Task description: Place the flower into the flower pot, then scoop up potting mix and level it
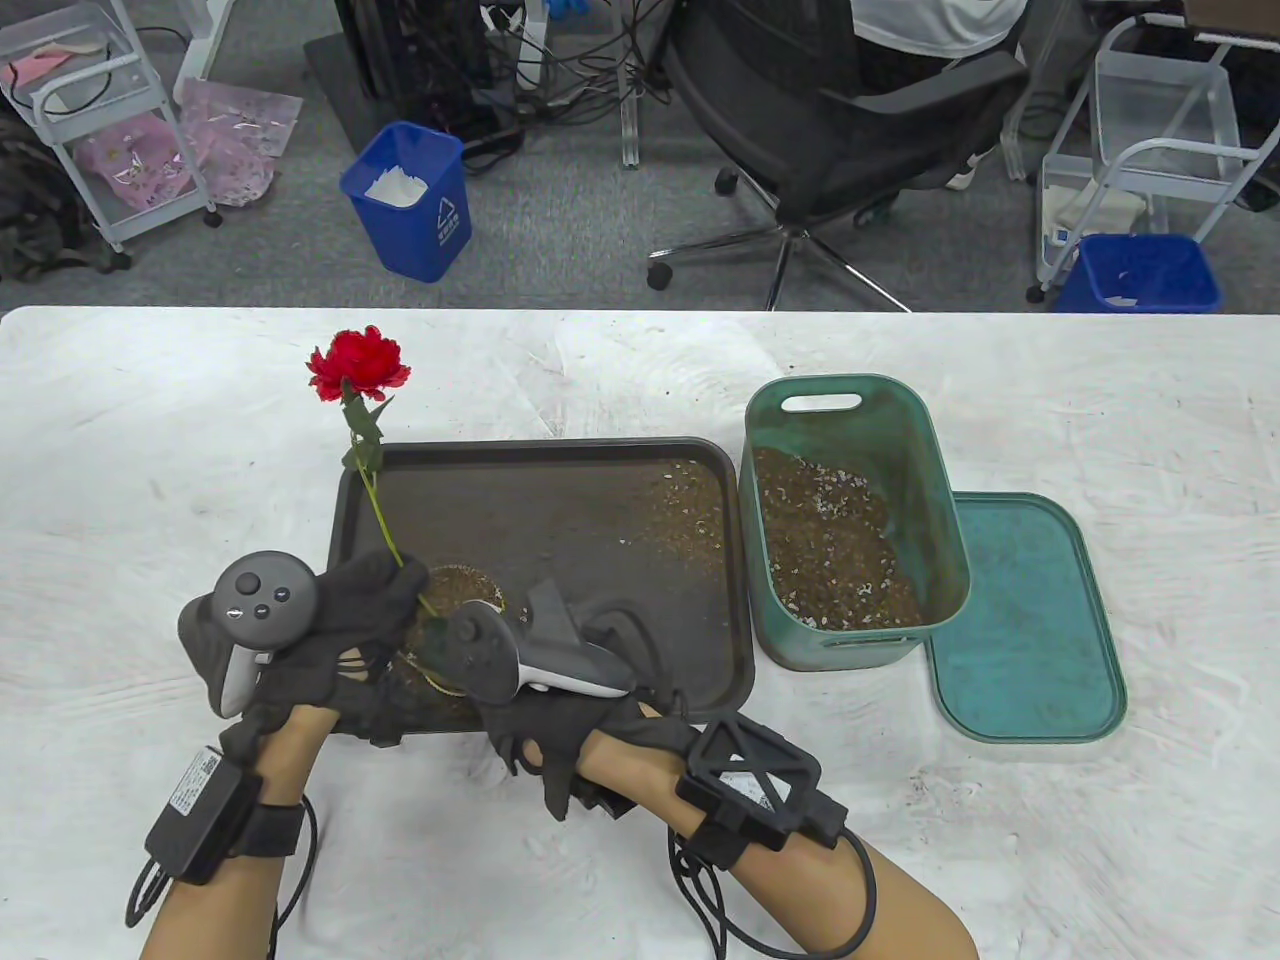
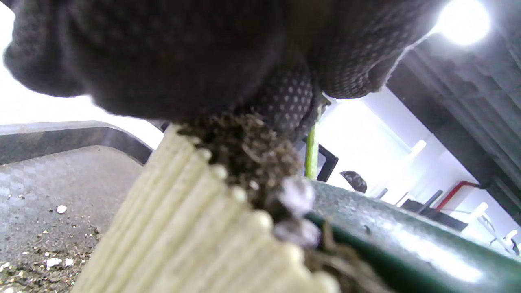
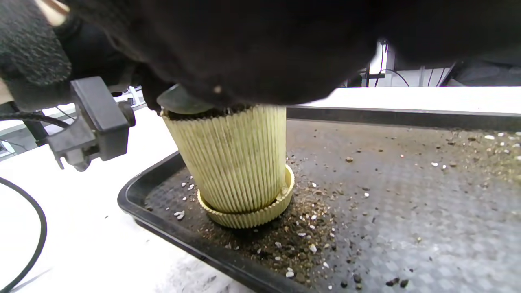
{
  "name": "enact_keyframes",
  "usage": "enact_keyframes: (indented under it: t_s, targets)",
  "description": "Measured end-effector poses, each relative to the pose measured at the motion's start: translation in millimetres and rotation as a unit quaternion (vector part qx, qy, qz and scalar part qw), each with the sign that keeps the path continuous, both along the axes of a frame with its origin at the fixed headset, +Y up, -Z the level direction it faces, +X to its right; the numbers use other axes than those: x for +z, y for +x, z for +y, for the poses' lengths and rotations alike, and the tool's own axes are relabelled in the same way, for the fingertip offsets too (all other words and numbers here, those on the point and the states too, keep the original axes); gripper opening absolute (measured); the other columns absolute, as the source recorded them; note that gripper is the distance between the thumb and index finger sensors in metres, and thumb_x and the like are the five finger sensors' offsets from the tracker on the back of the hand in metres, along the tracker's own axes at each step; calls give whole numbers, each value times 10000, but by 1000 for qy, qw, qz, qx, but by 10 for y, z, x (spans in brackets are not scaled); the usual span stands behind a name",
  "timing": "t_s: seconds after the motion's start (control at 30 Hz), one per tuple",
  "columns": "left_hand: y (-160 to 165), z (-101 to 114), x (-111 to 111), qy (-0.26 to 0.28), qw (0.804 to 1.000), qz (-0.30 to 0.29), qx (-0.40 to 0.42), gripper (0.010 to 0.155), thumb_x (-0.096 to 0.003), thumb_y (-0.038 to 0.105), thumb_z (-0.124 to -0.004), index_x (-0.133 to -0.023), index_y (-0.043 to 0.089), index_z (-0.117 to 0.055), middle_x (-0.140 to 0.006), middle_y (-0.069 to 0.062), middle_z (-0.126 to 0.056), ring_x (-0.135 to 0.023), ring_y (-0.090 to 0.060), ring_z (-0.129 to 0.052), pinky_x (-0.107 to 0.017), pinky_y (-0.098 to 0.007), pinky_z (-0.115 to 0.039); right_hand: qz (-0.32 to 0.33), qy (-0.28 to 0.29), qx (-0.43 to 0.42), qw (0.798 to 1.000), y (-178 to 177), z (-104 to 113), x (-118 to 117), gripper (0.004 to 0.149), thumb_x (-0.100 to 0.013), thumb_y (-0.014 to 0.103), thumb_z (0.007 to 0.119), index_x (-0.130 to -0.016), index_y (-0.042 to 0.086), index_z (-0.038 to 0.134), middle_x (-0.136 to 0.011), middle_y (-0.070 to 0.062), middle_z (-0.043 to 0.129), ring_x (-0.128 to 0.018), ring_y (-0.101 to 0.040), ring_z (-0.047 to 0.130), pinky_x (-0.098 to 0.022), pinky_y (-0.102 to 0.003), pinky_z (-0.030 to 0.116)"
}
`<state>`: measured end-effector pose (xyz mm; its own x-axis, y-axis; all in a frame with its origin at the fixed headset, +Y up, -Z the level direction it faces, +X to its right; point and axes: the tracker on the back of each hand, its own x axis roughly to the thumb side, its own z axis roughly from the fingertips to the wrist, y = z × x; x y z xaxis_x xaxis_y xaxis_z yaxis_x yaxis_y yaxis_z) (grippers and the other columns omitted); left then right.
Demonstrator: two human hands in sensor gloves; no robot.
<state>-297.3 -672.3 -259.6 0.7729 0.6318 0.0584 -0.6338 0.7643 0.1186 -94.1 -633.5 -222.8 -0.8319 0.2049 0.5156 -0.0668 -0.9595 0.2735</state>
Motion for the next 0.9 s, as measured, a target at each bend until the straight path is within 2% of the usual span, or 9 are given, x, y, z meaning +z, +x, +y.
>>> enact_keyframes:
  t_s: [0.13,0.2,0.37,0.5,0.6,0.7,0.8,0.9]
  targets:
    - [13,13,5,3,1000,-1,-7,440,-380,475,-841,-661,171,-988,-428,2,-1071,-103,-138,-1052,-240,-383,-946,5,-5,7,1000,14,72,32,466,-445,411,687,-863,206,659,-312,18,965,-51,-129,967,24,-363,881]
    - [13,23,7,3,1000,-4,-14,441,-380,475,-840,-663,169,-987,-430,1,-1073,-103,-141,-1054,-240,-384,-946,8,12,11,1000,50,114,67,467,-444,413,686,-863,209,659,-311,23,965,-50,-123,967,25,-358,882]
    - [65,87,36,9,998,-13,-53,457,-389,492,-834,-672,163,-980,-437,-5,-1075,-108,-149,-1060,-241,-389,-946,-1,25,-44,999,268,295,129,470,-444,414,687,-865,207,657,-313,20,967,-52,-128,967,22,-362,881]
    - [66,162,72,-1,995,-26,-96,493,-382,531,-830,-677,167,-986,-450,-7,-1079,-117,-157,-1067,-244,-395,-945,-42,62,-124,989,530,444,119,479,-444,424,689,-868,204,654,-322,19,972,-58,-134,972,15,-369,883]
    - [25,234,117,-9,992,-28,-125,511,-377,545,-831,-686,168,-985,-461,-13,-1080,-127,-160,-1073,-250,-396,-946,-67,76,-155,983,725,514,84,496,-443,431,698,-876,198,638,-336,23,968,-69,-132,973,3,-368,885]
    - [-46,305,167,-14,989,-28,-143,521,-374,552,-832,-695,170,-981,-473,-19,-1079,-139,-163,-1077,-257,-396,-946,-100,114,-191,970,887,554,61,530,-433,423,726,-892,183,612,-369,21,961,-96,-135,976,-20,-372,890]
    - [-141,413,269,-6,989,-25,-143,523,-375,552,-834,-696,167,-983,-477,-20,-1080,-143,-167,-1080,-261,-399,-946,-130,144,-194,962,1020,560,38,579,-425,400,754,-921,168,563,-434,10,944,-155,-147,981,-67,-383,897]
    - [-186,552,436,11,989,-33,-145,525,-382,555,-826,-696,165,-983,-481,-22,-1080,-147,-169,-1082,-260,-400,-946,-146,150,-174,962,1083,489,-8,621,-429,368,755,-958,162,503,-530,-21,911,-259,-182,981,-155,-415,899]
